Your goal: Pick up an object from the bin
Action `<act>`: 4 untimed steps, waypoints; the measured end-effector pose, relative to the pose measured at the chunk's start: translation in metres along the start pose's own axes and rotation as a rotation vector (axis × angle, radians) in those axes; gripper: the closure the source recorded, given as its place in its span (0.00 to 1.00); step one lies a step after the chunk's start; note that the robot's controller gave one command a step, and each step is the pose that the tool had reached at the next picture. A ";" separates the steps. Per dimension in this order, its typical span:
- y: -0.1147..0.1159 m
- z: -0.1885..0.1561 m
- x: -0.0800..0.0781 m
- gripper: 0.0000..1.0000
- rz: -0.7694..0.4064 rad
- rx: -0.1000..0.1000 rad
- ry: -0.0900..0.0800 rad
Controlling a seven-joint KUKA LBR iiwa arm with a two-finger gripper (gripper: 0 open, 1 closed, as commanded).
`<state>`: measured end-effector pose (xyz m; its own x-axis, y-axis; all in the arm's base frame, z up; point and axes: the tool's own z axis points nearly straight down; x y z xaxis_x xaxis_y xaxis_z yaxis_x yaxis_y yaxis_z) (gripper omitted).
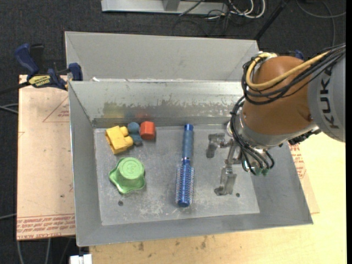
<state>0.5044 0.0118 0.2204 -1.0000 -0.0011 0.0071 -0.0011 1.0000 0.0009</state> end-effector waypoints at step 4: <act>-0.009 -0.031 -0.004 1.00 -0.488 0.005 -0.016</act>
Offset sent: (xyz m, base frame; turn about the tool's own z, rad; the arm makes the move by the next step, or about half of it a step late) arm 0.0020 0.0290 -0.1196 -0.2523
